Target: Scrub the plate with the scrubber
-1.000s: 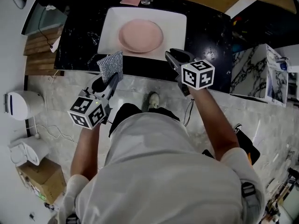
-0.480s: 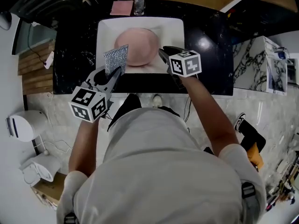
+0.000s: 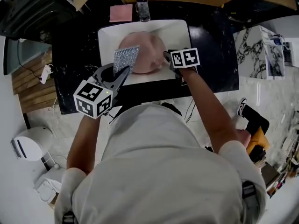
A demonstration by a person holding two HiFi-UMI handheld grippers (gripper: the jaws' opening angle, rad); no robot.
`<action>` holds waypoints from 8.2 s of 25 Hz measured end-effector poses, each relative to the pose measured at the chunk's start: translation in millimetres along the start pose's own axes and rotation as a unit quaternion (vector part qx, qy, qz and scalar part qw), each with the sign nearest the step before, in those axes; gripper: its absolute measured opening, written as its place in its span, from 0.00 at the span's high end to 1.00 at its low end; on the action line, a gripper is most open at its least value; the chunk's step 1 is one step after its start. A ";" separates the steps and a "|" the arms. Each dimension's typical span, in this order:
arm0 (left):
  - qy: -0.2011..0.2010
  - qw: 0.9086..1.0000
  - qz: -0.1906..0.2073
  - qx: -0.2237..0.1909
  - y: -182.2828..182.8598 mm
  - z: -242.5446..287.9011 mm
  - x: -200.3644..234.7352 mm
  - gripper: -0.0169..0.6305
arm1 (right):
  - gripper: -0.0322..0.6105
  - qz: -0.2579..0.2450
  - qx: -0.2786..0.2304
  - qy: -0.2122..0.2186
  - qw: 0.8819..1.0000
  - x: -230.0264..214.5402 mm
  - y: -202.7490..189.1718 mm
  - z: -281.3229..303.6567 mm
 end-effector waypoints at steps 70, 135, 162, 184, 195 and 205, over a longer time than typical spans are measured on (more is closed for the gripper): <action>-0.111 0.990 0.059 0.068 16.7 147.3 -87.0 0.86 | 0.92 0.210 -0.115 -0.031 0.970 -54.6 -55.1 -167.1; -0.060 0.990 -0.058 0.117 13.4 176.4 -98.3 0.86 | 0.91 0.187 -0.187 -0.003 0.964 -78.5 -76.7 -214.2; -0.083 0.991 -0.048 0.096 21.0 179.9 -125.0 0.86 | 0.91 0.210 -0.185 0.001 0.960 -78.3 -71.7 -204.3; -0.073 0.987 -0.094 0.106 0.4 168.2 -95.7 0.86 | 0.91 0.226 -0.197 0.017 0.954 -78.2 -74.5 -205.9; -0.004 0.991 -0.084 0.106 -0.5 125.9 -57.2 0.86 | 0.91 0.236 -0.198 0.008 0.951 -91.0 -79.8 -208.1; -0.044 0.994 -0.073 0.072 15.9 145.9 -94.9 0.86 | 0.91 0.239 -0.199 0.000 0.950 -91.7 -80.5 -208.9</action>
Point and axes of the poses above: the fingertips, and each gripper's own axes: z forward along the fingers, x to its left, y out of its top, the point moved 7 cm from there along -z, backward along the fingers, and after that the axes turned 13 degrees about -y, right-handed, at the moved point
